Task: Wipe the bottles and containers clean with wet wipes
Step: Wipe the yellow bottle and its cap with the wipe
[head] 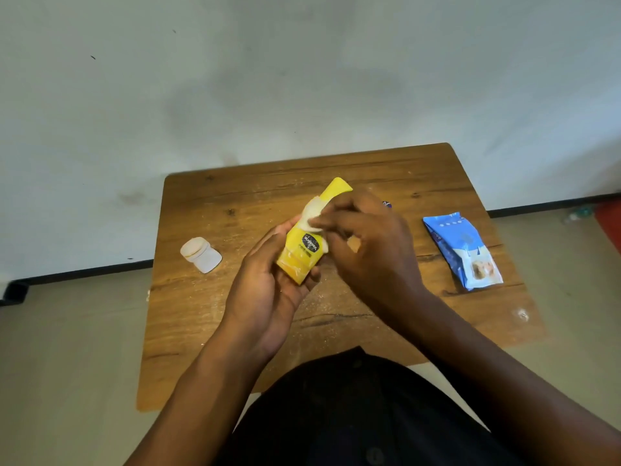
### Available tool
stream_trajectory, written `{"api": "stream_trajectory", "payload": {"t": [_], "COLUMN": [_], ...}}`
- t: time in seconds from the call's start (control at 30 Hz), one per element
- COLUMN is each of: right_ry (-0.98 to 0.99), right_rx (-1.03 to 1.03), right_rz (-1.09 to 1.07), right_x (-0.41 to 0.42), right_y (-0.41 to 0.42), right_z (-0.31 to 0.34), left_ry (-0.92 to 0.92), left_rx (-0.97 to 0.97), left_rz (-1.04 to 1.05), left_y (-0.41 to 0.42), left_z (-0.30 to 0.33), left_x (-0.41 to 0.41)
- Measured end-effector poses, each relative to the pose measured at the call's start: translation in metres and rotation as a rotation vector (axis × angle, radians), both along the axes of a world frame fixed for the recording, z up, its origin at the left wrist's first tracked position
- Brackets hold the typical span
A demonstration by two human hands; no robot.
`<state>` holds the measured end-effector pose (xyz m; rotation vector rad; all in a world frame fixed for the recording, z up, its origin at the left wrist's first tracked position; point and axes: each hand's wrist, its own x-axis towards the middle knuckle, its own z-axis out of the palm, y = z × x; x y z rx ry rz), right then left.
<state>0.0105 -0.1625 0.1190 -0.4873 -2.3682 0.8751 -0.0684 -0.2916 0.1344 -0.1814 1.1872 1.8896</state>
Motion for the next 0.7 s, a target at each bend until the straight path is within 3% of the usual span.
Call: {"api": "stream_trajectory", "payload": {"t": [0.17, 0.4, 0.6, 0.7], "right_ry": [0.019, -0.058, 0.024, 0.012], "right_rx": [-0.004, 0.094, 0.015, 0.008], "right_rz": [-0.133, 0.180, -0.145, -0.156], "right_x": [0.001, 0.009, 0.002, 0.001], "right_y": [0.020, -0.028, 0.022, 0.023], "right_z": [0.006, 0.011, 0.014, 0.017], "left_ry": [0.092, 0.016, 0.111, 0.085], "left_rx": [-0.019, 0.047, -0.008, -0.009], "left_rz": [-0.087, -0.038, -0.075, -0.064], "left_y": [-0.001, 0.002, 0.001, 0.001], "left_z": [0.003, 0.003, 0.005, 0.008], "left_x": [0.003, 0.002, 0.001, 0.002]}}
